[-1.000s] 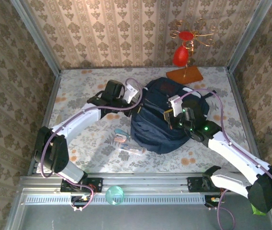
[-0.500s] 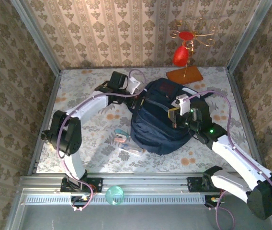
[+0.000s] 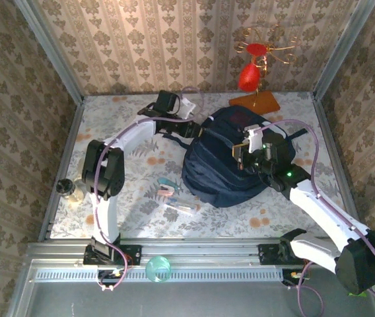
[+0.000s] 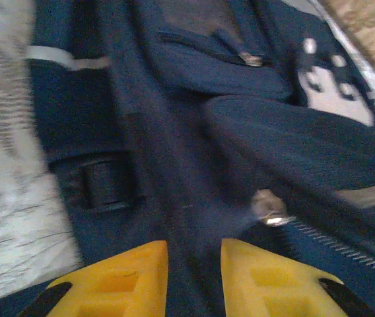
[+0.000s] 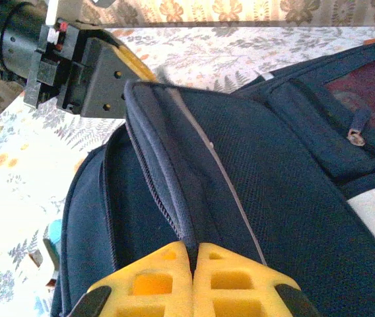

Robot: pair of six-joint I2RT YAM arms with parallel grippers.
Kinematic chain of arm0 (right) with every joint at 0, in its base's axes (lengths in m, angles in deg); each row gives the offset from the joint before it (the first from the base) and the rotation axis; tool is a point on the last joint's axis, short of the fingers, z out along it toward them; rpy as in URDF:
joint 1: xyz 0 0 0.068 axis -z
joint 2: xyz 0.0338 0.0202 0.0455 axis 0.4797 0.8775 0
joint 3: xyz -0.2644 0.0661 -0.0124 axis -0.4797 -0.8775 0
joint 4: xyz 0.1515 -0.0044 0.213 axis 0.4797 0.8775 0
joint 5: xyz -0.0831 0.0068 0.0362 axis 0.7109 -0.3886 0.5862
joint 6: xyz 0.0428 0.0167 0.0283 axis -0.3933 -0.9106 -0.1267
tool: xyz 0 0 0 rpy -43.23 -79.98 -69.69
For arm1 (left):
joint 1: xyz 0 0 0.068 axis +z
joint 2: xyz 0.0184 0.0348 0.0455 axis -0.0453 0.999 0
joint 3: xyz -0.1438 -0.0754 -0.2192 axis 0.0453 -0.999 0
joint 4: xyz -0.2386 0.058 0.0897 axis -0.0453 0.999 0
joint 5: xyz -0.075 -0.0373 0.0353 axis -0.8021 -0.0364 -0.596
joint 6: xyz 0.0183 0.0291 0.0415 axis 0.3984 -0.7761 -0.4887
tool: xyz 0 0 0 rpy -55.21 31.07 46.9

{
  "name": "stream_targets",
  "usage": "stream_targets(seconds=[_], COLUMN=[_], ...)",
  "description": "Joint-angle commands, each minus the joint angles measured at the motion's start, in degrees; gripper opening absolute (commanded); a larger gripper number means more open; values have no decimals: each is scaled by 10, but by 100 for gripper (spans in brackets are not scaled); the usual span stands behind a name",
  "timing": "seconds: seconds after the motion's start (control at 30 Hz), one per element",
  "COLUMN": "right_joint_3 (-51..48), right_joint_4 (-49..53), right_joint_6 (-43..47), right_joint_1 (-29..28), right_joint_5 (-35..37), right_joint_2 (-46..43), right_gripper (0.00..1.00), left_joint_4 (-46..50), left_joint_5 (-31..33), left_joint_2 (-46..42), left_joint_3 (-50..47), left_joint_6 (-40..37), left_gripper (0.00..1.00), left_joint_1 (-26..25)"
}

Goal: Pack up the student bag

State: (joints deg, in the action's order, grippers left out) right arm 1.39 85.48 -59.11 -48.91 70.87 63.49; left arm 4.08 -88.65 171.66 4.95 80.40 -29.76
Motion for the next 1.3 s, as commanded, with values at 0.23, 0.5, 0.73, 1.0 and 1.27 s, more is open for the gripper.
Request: stream_targets(seconds=[0.23, 0.5, 0.73, 1.0, 1.27], right_joint_3=[69, 95, 90, 80, 69], right_joint_4=[6, -29, -56, -62, -66], right_joint_6=[-89, -108, -116, -115, -117], right_joint_1=[5, 3, 4, 4, 6], right_joint_5=[47, 20, 0, -5, -6], right_joint_2=[44, 96, 118, 115, 113], right_gripper=[0, 0, 0, 0, 0], left_joint_4=[-85, -52, 26, 19, -4], left_joint_5=[163, 310, 423, 411, 393], left_joint_2=[-222, -416, -440, -354, -293], left_joint_3=[-233, -478, -531, -501, -489], left_joint_6=[92, 182, 241, 235, 224], left_gripper=[55, 80, 100, 100, 91], left_joint_1=[58, -11, -123, -154, -157])
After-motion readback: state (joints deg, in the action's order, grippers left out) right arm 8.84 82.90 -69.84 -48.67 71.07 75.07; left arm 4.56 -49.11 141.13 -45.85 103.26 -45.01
